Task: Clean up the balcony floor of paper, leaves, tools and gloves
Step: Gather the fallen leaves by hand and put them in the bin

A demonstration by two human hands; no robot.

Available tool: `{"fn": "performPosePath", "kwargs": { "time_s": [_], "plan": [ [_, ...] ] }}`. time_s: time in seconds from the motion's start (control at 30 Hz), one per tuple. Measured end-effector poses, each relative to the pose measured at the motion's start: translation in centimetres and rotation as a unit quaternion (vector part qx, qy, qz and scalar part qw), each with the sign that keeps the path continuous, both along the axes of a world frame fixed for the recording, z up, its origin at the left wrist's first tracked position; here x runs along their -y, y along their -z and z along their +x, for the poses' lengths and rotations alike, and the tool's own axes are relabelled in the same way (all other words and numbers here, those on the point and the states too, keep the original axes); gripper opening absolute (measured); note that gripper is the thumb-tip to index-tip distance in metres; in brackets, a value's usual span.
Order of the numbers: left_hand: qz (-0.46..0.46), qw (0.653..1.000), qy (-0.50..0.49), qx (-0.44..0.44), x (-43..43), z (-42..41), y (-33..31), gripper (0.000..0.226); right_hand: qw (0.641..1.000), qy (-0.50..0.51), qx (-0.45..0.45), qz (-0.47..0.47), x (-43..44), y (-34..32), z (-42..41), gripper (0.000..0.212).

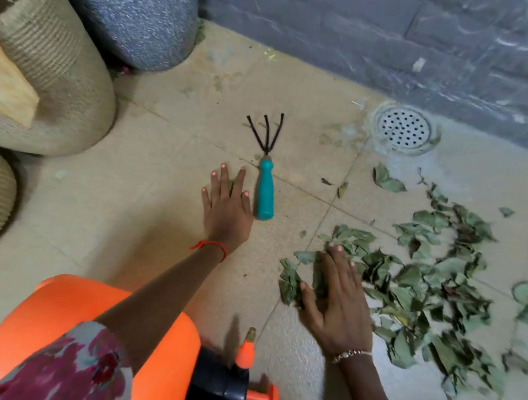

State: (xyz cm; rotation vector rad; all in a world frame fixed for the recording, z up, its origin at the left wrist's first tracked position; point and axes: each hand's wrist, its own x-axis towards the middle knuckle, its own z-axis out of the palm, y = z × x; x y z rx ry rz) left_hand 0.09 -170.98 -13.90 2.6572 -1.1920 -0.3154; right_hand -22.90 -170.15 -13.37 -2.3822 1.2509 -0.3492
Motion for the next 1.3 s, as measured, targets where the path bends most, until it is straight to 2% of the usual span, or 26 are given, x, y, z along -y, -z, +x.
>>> {"fn": "performPosePath", "kwargs": {
  "time_s": [0.37, 0.5, 0.57, 0.67, 0.77, 0.87, 1.07, 1.17, 1.23, 1.3],
  "plan": [
    [0.076, 0.995, 0.032, -0.06, -4.8, -5.8, -1.4, 0.061, 1.0, -0.003, 0.002, -0.028, -0.2, 0.1, 0.2, 0.061],
    [0.105, 0.989, 0.075, -0.079, -5.6, -9.9, -1.6, 0.067, 0.999, -0.003, 0.018, -0.034, -0.4, 0.0, 0.1, 0.055],
    [0.107, 0.985, 0.109, -0.086, -5.4, -11.5, -1.6, 0.068, 0.998, 0.004, 0.054, -0.022, -0.5, 0.0, 0.0, 0.05],
    [0.127, 0.971, 0.173, -0.103, -4.7, -13.3, -2.1, 0.067, 0.985, 0.077, 0.155, -0.005, -0.7, -0.5, -0.7, 0.042],
    [0.139, 0.953, 0.239, -0.123, -3.8, -14.5, -2.6, 0.067, 0.954, 0.179, 0.238, -0.03, -1.3, -1.4, -2.5, 0.036],
    [0.138, 0.939, 0.29, -0.126, -3.1, -15.9, -2.7, 0.067, 0.94, 0.238, 0.236, -0.066, -2.0, -2.1, -5.8, 0.037],
    [0.074, 0.94, 0.299, -0.148, -1.9, -20.0, -2.1, 0.065, 0.922, 0.376, 0.08, -0.046, -1.4, -1.6, -13.0, 0.057],
    [0.004, 0.941, 0.272, -0.201, -1.3, -21.3, -2.0, 0.064, 0.925, 0.379, 0.014, 0.014, -1.2, -0.6, -13.8, 0.064],
    [-0.051, 0.933, 0.267, -0.235, -0.9, -21.6, -1.8, 0.064, 0.945, 0.324, 0.026, 0.029, -1.2, -0.5, -13.0, 0.069],
    [-0.097, 0.926, 0.265, -0.252, -0.6, -21.6, -1.6, 0.062, 0.948, 0.291, 0.124, 0.032, -1.1, -1.0, -12.4, 0.065]
  ]
}}
